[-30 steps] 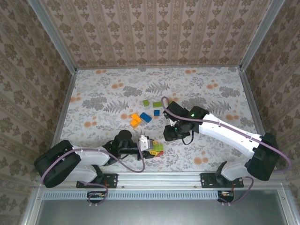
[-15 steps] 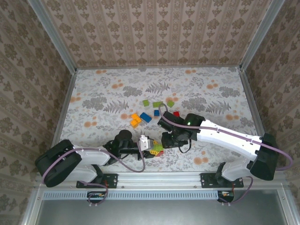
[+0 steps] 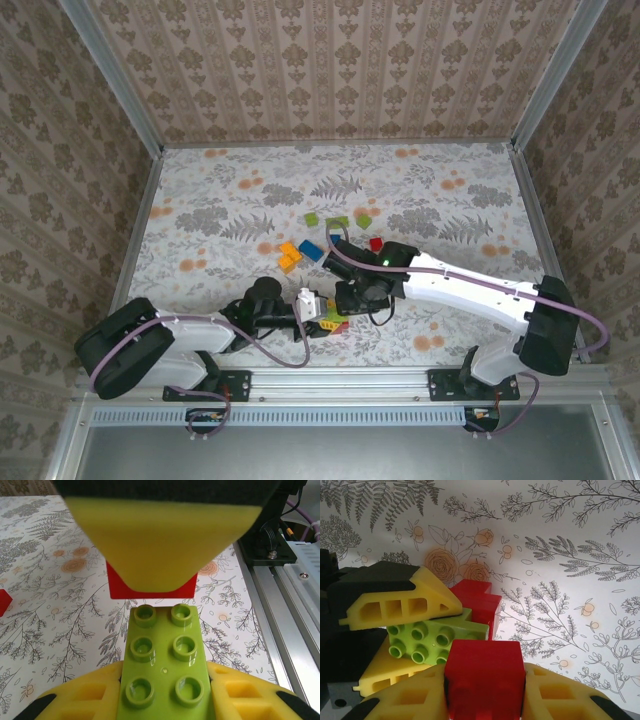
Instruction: Assemble a carrot with lego
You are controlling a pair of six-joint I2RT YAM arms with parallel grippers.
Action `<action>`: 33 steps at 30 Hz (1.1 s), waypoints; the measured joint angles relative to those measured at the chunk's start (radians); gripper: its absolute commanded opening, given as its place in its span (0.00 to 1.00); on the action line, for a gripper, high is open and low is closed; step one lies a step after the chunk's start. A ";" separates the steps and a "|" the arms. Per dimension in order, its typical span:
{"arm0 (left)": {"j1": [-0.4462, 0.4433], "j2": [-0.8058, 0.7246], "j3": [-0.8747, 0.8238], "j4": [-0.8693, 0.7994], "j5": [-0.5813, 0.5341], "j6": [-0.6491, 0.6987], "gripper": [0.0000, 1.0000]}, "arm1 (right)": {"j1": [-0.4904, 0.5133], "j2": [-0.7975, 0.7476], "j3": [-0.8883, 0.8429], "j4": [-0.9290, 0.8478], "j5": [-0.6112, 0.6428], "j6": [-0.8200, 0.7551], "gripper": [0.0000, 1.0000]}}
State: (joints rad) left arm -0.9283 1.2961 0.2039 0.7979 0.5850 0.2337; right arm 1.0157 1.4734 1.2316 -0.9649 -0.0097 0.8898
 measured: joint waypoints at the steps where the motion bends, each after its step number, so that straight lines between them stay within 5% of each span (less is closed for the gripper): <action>1: 0.000 0.001 0.000 0.001 -0.002 0.000 0.22 | 0.000 0.004 0.000 0.000 0.000 0.002 0.21; 33: 0.000 0.025 0.022 0.000 -0.020 0.006 0.22 | 0.010 0.073 0.022 -0.013 0.040 0.084 0.25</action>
State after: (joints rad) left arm -0.9287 1.3212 0.2260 0.7979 0.5648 0.2401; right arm 1.0260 1.5463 1.2533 -0.9783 0.0307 0.9733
